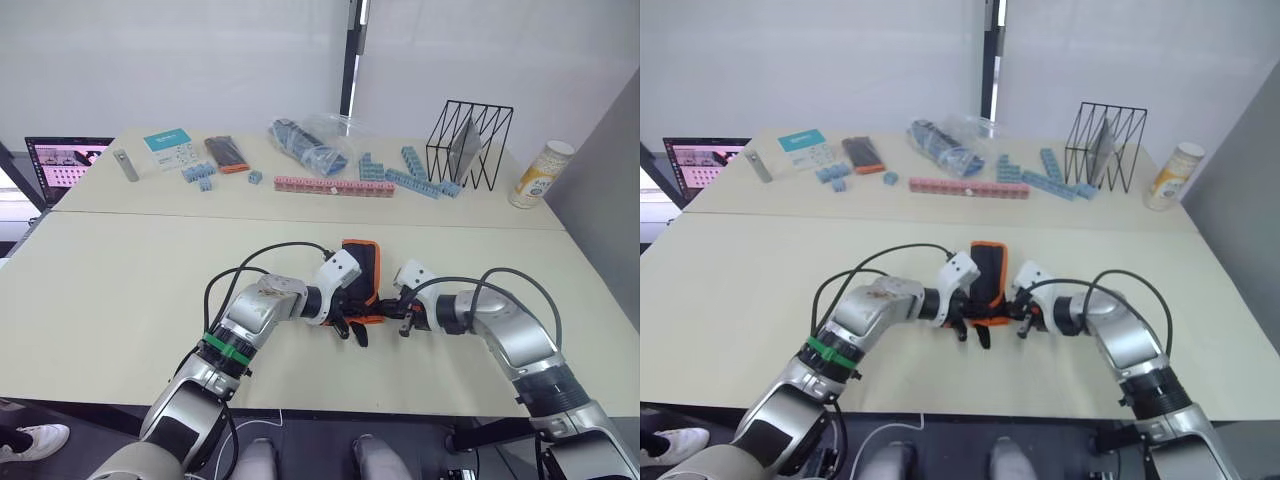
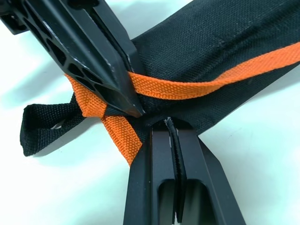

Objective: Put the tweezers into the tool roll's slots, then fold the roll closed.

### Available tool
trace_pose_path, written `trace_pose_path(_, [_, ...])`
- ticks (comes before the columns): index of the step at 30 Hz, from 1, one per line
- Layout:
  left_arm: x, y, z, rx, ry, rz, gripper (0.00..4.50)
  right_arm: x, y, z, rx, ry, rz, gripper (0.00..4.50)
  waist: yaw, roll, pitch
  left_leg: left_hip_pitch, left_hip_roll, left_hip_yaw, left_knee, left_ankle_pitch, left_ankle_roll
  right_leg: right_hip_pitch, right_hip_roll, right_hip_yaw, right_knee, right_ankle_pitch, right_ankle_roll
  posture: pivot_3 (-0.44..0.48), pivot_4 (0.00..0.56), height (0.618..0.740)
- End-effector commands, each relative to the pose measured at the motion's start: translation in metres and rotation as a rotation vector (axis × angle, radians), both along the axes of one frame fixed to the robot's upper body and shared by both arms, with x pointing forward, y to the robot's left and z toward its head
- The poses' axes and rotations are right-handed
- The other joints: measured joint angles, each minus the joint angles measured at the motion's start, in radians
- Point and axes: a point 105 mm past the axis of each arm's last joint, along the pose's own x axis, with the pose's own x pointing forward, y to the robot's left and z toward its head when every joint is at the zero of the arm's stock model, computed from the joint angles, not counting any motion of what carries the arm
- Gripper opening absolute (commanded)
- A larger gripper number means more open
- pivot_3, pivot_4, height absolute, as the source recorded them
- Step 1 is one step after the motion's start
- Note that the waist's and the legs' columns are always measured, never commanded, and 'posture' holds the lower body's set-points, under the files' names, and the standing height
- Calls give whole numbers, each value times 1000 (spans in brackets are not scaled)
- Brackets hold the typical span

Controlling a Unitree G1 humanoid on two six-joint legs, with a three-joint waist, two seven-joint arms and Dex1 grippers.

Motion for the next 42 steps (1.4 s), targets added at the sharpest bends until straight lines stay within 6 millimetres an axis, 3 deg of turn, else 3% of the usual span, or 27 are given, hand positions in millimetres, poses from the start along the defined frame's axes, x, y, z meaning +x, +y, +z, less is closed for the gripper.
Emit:
trace_pose_path(1, [-11, 8, -44, 170, 87, 2, 29, -2, -1, 6, 9, -12, 3, 0, 3, 1, -2, 0, 0, 0, 0, 0, 0, 0, 0, 0, 0, 0, 0, 0, 150, 740])
trace_pose_path(7, [-15, 12, -52, 182, 127, 26, 29, 1, -7, 38, 87, -74, 8, 0, 11, 1, -2, 0, 0, 0, 1, 0, 0, 1, 0, 0, 0, -1, -1, 0, 150, 740])
trace_pose_path(10, [-15, 16, -54, 182, 139, 52, 29, 12, -13, 69, 202, -140, -27, 0, 12, 2, -2, 0, 0, 0, 1, 0, 0, 1, 0, 0, 0, -1, -1, 0, 150, 740])
trace_pose_path(13, [-15, 17, -53, 177, 144, 60, 29, 20, -9, 83, 288, -158, -40, 0, 11, 4, -4, 1, 0, 0, 0, 0, 0, 1, 0, 0, 0, 0, -1, 0, 150, 740])
trace_pose_path(15, [-15, 18, -53, 176, 144, 65, 29, 24, -3, 79, 294, -153, -36, 0, 10, 3, -5, 3, 0, 0, -1, 0, 0, 2, 0, 0, 0, -1, -1, 0, 150, 740])
trace_pose_path(21, [-14, 17, -49, 151, 148, 78, 29, 38, 13, 43, 250, -97, -33, 0, 8, 3, -6, 3, 0, 0, -2, 0, 0, 2, 0, 0, 0, 0, 0, 0, 150, 740])
trace_pose_path(28, [-10, 25, -30, 43, 158, 127, 2120, 46, 11, -21, 113, 18, -62, 0, -11, 4, -7, 9, 0, 0, -2, 0, 0, 8, 0, 0, 0, 0, 0, 0, 150, 740])
trace_pose_path(30, [-6, 32, -11, -36, 114, 131, 2780, 48, 9, -27, 76, 22, -61, 0, -20, 4, -7, 17, 0, 0, -2, -2, -2, 15, 0, 0, -1, -5, -8, 0, 150, 740])
trace_pose_path(35, [0, 52, 29, -205, -26, 143, 4455, 49, 9, -29, 65, 24, -44, 0, -37, 5, -7, 18, 0, 0, -3, -4, -7, 15, 0, 0, 0, -7, -10, 0, 150, 740])
trace_pose_path(38, [0, 55, 40, -285, -63, 139, 4455, 49, 12, -28, 71, 23, -28, 0, -34, 5, -7, 17, 0, 0, -2, -4, -7, 15, 0, 0, 0, -7, -9, 0, 150, 740])
trace_pose_path(42, [3, 46, 31, -300, -95, 149, 3270, 49, 16, -26, 81, 17, -12, 0, -32, 5, -7, 15, 0, 0, 0, -4, -7, 15, 0, 0, -2, -7, -9, 0, 150, 740])
